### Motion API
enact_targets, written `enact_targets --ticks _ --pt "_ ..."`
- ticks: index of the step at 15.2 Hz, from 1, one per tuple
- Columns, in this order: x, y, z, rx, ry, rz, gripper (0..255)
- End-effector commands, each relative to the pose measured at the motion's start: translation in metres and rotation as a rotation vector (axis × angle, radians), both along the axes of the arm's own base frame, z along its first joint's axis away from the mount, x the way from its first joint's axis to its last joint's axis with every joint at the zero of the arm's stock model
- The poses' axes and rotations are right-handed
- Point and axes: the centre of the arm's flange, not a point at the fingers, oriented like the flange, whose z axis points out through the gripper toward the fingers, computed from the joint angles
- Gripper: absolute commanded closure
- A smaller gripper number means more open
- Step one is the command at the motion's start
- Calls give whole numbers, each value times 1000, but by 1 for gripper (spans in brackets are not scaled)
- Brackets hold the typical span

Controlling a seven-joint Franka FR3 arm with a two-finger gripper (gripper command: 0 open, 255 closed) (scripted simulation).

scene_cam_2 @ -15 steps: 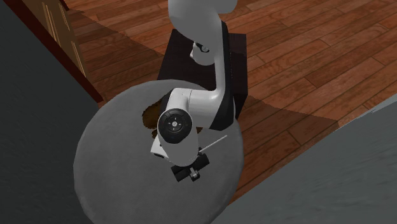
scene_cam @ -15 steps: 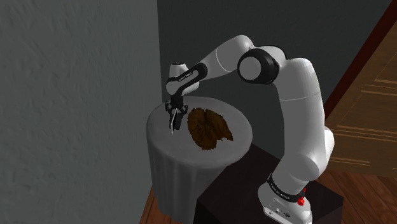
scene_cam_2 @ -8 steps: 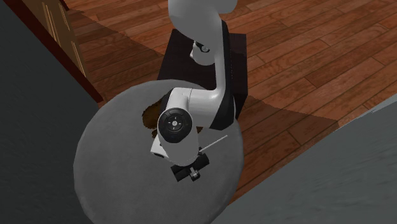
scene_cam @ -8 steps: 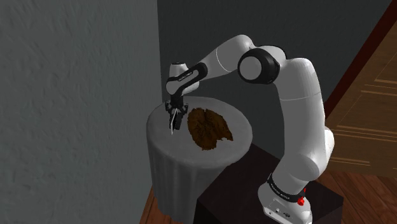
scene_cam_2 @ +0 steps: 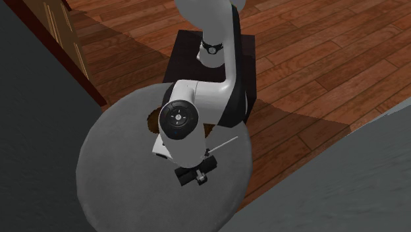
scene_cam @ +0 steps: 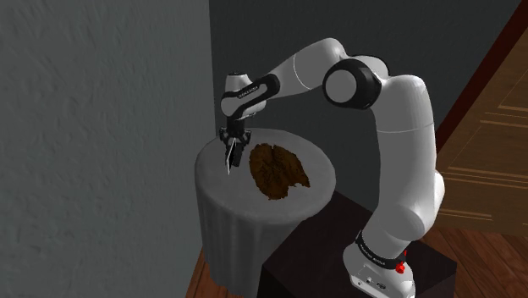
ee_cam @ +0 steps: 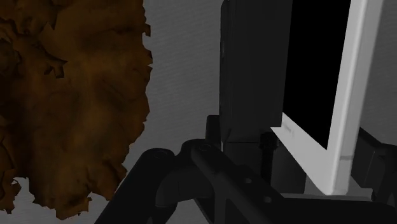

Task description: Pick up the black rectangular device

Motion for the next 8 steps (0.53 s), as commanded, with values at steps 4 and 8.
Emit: enact_targets --ticks 4,8 --pt "0 0 27 0 0 0 255" --pt "0 0 38 0 0 0 255"
